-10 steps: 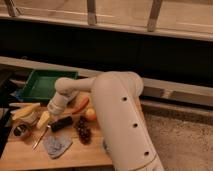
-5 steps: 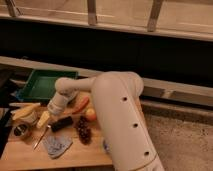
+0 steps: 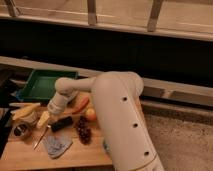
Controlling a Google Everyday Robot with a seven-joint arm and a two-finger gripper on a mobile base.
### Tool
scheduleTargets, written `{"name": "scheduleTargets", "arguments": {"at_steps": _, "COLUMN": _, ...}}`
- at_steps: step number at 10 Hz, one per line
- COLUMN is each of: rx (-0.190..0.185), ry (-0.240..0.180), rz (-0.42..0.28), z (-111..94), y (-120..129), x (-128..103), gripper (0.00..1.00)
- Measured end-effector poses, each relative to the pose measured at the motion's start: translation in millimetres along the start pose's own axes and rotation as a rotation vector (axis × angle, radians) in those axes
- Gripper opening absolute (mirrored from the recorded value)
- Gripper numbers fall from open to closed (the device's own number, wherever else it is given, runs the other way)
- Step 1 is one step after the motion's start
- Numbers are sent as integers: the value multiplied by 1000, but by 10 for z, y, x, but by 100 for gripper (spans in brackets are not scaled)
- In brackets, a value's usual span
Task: Place fork in metal cup
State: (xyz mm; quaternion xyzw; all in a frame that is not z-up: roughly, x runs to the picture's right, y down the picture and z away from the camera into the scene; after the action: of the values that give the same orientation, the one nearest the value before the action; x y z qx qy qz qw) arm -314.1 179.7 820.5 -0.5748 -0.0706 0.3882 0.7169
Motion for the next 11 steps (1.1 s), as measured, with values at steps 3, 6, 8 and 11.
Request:
{"name": "scheduleTargets", "arguments": {"at_steps": 3, "rx": 0, "ry": 2, "rz": 2, "z": 15, "y": -10, "x": 11, "gripper": 51}}
{"name": "scheduleTargets", "arguments": {"at_steps": 6, "rx": 4, "ry": -55, "rz": -30, "z": -43, "y": 106, "x": -94, "gripper": 20}}
{"name": "scheduleTargets", "arguments": {"at_steps": 8, "rx": 8, "ry": -133, "rz": -64, "z": -245, "y": 292, "x": -237, "gripper": 3}}
{"name": "scheduleTargets", "arguments": {"at_steps": 11, "rx": 9, "ry": -185, "rz": -108, "z": -391, "y": 527, "x": -415, "gripper": 0}}
